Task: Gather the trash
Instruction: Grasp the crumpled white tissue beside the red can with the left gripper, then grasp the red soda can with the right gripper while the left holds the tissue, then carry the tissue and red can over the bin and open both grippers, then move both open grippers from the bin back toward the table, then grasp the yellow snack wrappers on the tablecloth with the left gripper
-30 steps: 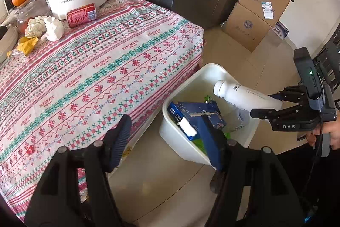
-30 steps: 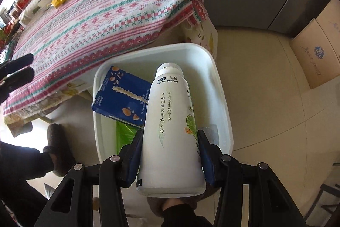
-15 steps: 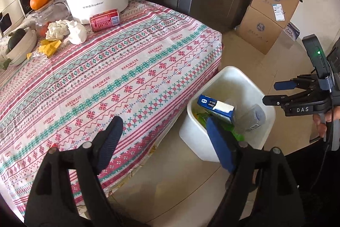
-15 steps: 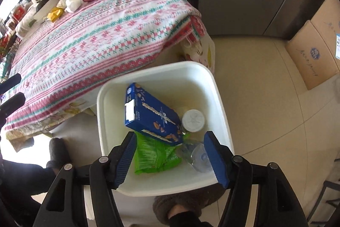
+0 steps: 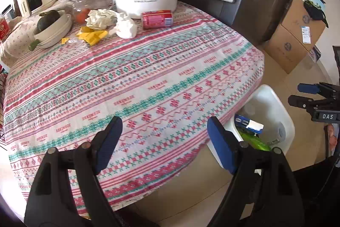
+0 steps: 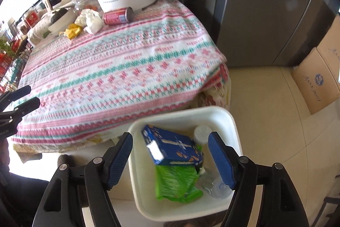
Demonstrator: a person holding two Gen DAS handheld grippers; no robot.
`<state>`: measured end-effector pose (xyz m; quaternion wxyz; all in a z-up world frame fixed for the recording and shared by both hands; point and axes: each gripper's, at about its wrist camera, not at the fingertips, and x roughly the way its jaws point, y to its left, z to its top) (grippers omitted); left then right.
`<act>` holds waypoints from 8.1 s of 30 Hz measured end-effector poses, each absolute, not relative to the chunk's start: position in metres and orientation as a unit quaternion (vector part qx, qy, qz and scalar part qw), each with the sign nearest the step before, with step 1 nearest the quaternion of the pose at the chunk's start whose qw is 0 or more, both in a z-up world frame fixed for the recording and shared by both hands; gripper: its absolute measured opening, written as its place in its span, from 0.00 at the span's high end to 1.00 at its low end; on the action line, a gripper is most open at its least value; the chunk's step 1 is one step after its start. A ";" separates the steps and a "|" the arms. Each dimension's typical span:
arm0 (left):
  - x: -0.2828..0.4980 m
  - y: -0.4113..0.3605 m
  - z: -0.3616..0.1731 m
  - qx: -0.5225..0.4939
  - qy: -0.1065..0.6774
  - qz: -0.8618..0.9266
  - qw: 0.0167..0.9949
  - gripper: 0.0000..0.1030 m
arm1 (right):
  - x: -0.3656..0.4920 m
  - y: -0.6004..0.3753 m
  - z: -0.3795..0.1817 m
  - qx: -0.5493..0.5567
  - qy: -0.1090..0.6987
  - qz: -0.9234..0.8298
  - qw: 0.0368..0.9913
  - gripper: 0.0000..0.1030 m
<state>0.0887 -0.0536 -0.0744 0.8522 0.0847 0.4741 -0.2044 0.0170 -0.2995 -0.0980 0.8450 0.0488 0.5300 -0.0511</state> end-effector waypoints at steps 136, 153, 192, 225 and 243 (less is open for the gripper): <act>-0.027 -0.262 -0.152 0.134 0.571 -0.477 0.655 0.91 | -0.023 -0.399 -0.101 0.164 0.525 -0.102 0.829 0.13; -0.022 -0.246 -0.136 0.189 0.522 -0.428 0.713 0.48 | -0.028 -0.406 -0.109 0.162 0.546 -0.108 0.815 0.13; 0.074 -0.102 -0.085 0.095 0.493 -0.271 0.822 0.25 | 0.035 -0.336 -0.096 0.125 0.556 -0.070 0.818 0.12; 0.338 0.029 -0.143 -0.182 0.463 -0.053 0.866 0.61 | 0.142 -0.253 -0.102 0.110 0.522 -0.059 0.844 0.12; 0.283 0.071 -0.112 -0.099 0.479 -0.061 0.870 0.98 | 0.157 -0.210 -0.105 0.091 0.502 -0.058 0.858 0.12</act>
